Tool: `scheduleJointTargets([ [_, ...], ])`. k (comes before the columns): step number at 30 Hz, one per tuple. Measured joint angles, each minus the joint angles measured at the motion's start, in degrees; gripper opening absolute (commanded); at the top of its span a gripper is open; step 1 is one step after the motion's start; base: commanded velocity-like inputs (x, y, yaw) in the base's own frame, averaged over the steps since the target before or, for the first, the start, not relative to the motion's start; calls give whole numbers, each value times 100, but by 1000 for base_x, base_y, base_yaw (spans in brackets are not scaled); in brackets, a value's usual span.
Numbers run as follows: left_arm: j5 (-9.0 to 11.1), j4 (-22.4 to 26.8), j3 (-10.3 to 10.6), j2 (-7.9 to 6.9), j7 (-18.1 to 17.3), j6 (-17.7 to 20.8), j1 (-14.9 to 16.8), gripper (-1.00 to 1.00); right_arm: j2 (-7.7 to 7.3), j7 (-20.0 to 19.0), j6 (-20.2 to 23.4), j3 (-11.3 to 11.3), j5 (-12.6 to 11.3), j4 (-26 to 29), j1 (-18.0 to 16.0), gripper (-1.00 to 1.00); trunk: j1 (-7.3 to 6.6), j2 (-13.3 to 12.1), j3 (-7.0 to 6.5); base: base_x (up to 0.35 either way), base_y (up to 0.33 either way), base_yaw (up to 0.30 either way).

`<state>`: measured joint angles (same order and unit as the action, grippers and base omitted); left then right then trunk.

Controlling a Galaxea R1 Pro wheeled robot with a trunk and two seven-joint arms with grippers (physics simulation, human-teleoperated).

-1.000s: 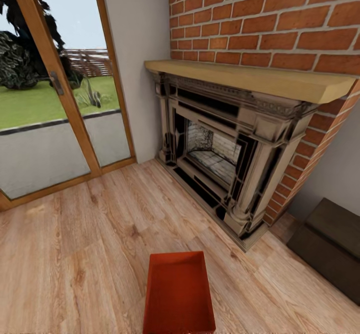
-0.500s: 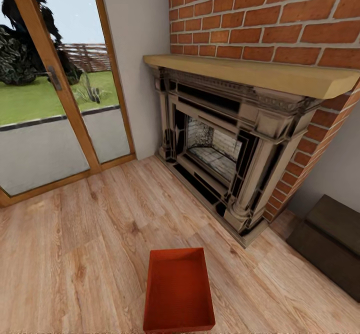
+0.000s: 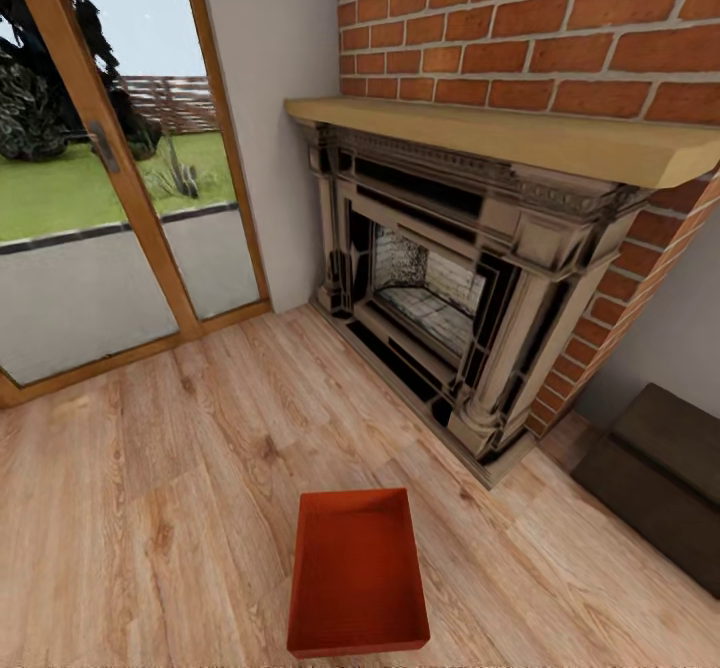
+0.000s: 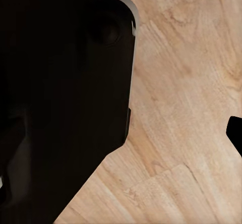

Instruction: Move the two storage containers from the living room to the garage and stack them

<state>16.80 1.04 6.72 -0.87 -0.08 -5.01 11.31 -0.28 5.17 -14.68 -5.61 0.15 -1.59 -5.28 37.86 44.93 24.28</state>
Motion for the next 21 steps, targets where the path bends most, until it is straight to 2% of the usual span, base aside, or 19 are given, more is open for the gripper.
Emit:
scheduleJointTargets([
  [21, 0, -3, 0, 0, 0, 0, 0, 100, 0, 0, 0, 0, 0, 0, 3, 100, 0, 0, 193, 0, 0, 0],
])
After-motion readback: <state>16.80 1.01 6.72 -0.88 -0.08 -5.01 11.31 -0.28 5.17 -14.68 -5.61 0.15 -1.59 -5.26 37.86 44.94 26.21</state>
